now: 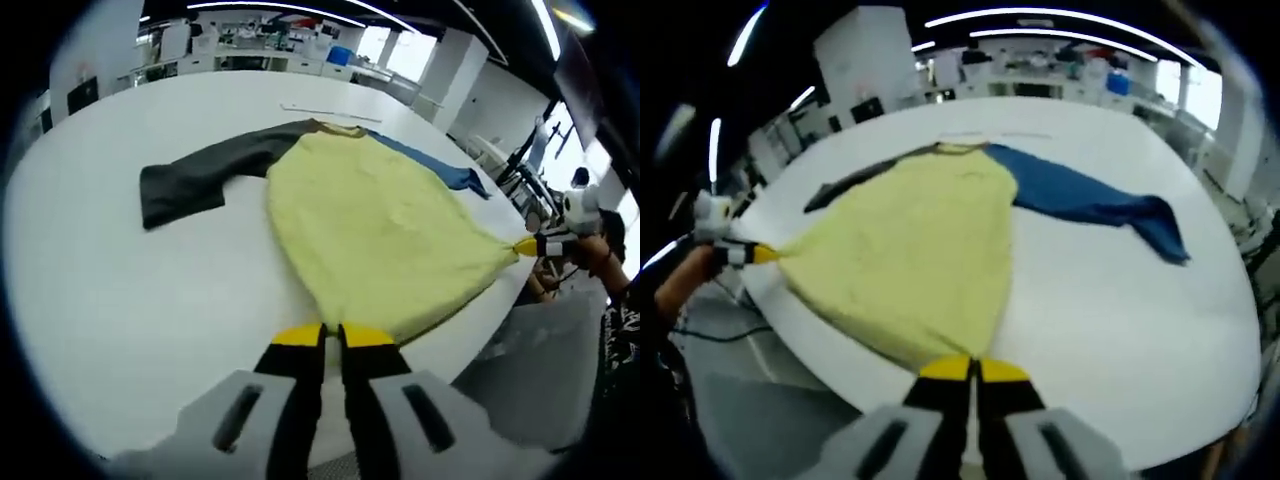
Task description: Fold the garment on the visible template until the final outline fits inside the template.
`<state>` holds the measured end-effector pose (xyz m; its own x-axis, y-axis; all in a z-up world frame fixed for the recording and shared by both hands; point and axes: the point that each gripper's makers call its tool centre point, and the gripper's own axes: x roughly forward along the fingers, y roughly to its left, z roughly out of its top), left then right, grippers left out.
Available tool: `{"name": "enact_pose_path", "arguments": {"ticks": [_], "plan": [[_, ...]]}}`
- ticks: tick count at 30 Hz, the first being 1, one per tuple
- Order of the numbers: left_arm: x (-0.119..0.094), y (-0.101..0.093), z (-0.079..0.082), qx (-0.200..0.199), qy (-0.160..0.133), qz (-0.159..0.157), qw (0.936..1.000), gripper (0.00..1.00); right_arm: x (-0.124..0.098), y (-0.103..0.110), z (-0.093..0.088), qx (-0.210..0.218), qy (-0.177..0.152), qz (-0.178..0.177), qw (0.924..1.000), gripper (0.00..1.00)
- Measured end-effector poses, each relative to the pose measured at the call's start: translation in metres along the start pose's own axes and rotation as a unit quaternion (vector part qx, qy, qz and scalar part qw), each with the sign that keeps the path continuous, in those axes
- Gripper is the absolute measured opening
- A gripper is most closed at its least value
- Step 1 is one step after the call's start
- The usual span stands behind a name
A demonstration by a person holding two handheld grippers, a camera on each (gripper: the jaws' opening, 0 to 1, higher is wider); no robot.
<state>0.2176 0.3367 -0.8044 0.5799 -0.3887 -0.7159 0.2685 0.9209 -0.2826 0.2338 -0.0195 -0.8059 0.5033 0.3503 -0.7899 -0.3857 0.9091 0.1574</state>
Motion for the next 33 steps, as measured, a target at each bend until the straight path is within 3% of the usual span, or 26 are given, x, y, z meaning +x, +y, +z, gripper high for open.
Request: {"name": "enact_pose_path", "arguments": {"ticks": [5,12,14,16,19,21,27,33], "plan": [[0.003,-0.001,-0.001,-0.001,0.003,-0.005,1.0000,0.03,0.007,-0.003,-0.002,0.004,0.005,0.003,1.0000,0.00],[0.006,-0.003,-0.005,0.034,0.009,-0.018,0.9992,0.05,0.018,-0.005,-0.012,0.006,0.020,0.011,0.9997,0.00],[0.005,-0.005,-0.007,0.051,0.008,-0.025,0.9983,0.10,0.019,-0.005,-0.016,0.010,0.025,0.011,0.9996,0.00],[0.005,-0.005,-0.008,0.063,0.004,-0.052,0.9967,0.18,0.019,-0.004,-0.020,0.009,0.033,0.013,0.9993,0.00],[0.001,-0.010,-0.015,0.082,0.013,-0.069,0.9941,0.25,0.021,-0.005,-0.025,0.007,0.039,0.008,0.9992,0.12],[0.000,-0.008,-0.018,0.108,0.021,-0.070,0.9915,0.24,0.020,-0.005,-0.028,0.010,0.044,0.011,0.9989,0.13],[0.004,0.002,-0.019,0.125,0.019,-0.058,0.9903,0.21,0.022,-0.003,-0.035,0.021,0.051,0.015,0.9984,0.13],[0.017,0.002,-0.022,0.157,0.025,-0.075,0.9844,0.14,0.023,-0.003,-0.038,0.026,0.053,0.011,0.9982,0.10]]}}
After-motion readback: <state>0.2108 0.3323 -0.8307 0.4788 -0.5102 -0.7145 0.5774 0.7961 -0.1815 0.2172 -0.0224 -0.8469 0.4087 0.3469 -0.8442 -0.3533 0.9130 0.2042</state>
